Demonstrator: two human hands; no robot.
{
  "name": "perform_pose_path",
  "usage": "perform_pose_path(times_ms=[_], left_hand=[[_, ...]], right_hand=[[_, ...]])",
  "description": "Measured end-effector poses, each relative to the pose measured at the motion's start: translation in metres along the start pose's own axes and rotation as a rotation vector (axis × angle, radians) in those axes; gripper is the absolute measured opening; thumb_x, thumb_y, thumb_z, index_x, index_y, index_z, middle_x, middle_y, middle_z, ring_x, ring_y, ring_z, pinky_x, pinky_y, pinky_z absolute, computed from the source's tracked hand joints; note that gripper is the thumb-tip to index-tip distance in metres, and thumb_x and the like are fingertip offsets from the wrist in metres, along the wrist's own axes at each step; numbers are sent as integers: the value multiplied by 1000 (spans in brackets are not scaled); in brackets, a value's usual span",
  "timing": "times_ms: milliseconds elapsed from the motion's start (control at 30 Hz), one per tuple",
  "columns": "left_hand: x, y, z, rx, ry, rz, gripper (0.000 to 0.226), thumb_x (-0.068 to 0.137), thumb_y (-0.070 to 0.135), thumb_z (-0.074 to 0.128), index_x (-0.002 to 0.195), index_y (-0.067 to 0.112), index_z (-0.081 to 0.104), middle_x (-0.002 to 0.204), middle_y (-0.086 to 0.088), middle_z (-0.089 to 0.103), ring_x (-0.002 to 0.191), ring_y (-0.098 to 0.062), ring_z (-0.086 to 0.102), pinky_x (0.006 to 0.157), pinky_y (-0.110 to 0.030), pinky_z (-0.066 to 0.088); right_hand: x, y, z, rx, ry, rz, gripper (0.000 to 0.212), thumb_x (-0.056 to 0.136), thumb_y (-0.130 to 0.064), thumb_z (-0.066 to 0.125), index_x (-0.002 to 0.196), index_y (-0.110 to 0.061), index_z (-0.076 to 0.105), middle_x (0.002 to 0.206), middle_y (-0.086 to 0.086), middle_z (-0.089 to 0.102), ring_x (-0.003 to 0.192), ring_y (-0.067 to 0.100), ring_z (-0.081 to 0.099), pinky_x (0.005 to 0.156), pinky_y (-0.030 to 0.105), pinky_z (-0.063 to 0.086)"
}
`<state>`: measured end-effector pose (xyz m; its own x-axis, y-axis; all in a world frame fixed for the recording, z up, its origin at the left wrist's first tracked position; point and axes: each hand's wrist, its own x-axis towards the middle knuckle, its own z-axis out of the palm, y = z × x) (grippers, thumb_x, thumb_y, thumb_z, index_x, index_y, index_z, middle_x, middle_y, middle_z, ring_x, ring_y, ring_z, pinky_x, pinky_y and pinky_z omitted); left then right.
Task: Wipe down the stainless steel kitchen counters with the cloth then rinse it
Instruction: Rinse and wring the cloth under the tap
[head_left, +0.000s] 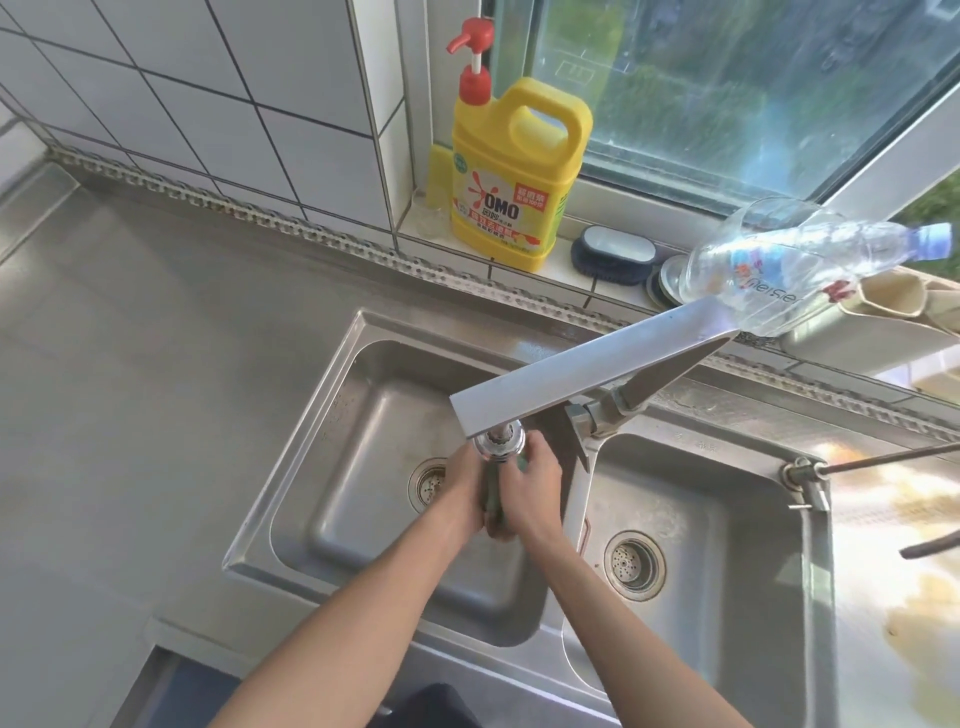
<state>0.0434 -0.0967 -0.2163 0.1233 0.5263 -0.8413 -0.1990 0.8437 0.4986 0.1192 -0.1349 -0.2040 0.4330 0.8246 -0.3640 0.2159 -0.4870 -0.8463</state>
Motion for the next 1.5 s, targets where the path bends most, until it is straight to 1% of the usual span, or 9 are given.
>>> perform_pose_path(times_ms=[167,300,433,667,833,1033,1167,1400,1500], left_hand=[[10,2,0,-45,58,-46,37,103,26,50,66,21,48,58,-3,48,52,-22,47,50,-23,35],[11,-1,-1,25,81,-17,34,95,24,58,62,18,60,52,-5,60,46,-23,58,47,-24,45],[14,20,-9,84,124,-2,35,86,36,62,59,21,44,53,-3,44,45,-19,41,51,-20,31],[20,-5,9,116,83,60,34,97,26,65,67,19,50,57,-3,54,42,-19,50,45,-19,40],[17,16,1,-21,76,57,28,83,28,63,61,19,48,58,1,49,53,-16,44,57,-27,32],[15,-4,9,164,70,60,29,94,29,66,69,16,61,63,-6,66,54,-25,63,54,-31,52],[17,20,-3,-18,60,21,29,88,26,60,62,17,52,62,-3,54,62,-22,49,64,-30,36],[6,-3,-14,414,-67,91,44,98,41,56,67,14,73,66,-13,75,52,-28,72,47,-28,53],[15,4,-37,772,140,267,34,87,40,54,67,15,64,64,-3,67,60,-23,65,58,-29,48]], right_hand=[[16,-12,14,-414,-87,17,20,83,-36,57,88,-18,65,91,10,75,87,37,70,71,36,53],[31,-20,10,-354,-109,72,23,81,-30,68,66,-22,52,85,7,74,85,34,70,73,39,58],[1,-14,21,-193,-53,137,21,75,-36,51,60,-20,52,78,13,74,78,39,70,70,46,59],[35,-9,8,-208,-29,145,28,98,-32,58,79,-11,62,84,8,71,88,35,68,74,37,52],[3,0,24,-266,-34,130,18,85,-24,46,83,-16,62,93,14,74,88,40,67,72,39,52],[32,-10,8,-223,17,157,26,100,-33,54,85,-13,63,94,10,73,94,36,67,78,38,51],[6,-6,29,-305,-21,121,16,89,-18,50,83,-14,64,96,16,74,92,40,68,77,40,53],[54,5,5,-149,-117,122,32,100,-24,60,76,-2,61,79,9,64,74,19,54,69,40,45],[50,14,0,35,-213,112,28,98,-14,63,85,11,65,77,7,62,75,14,52,67,31,43]])
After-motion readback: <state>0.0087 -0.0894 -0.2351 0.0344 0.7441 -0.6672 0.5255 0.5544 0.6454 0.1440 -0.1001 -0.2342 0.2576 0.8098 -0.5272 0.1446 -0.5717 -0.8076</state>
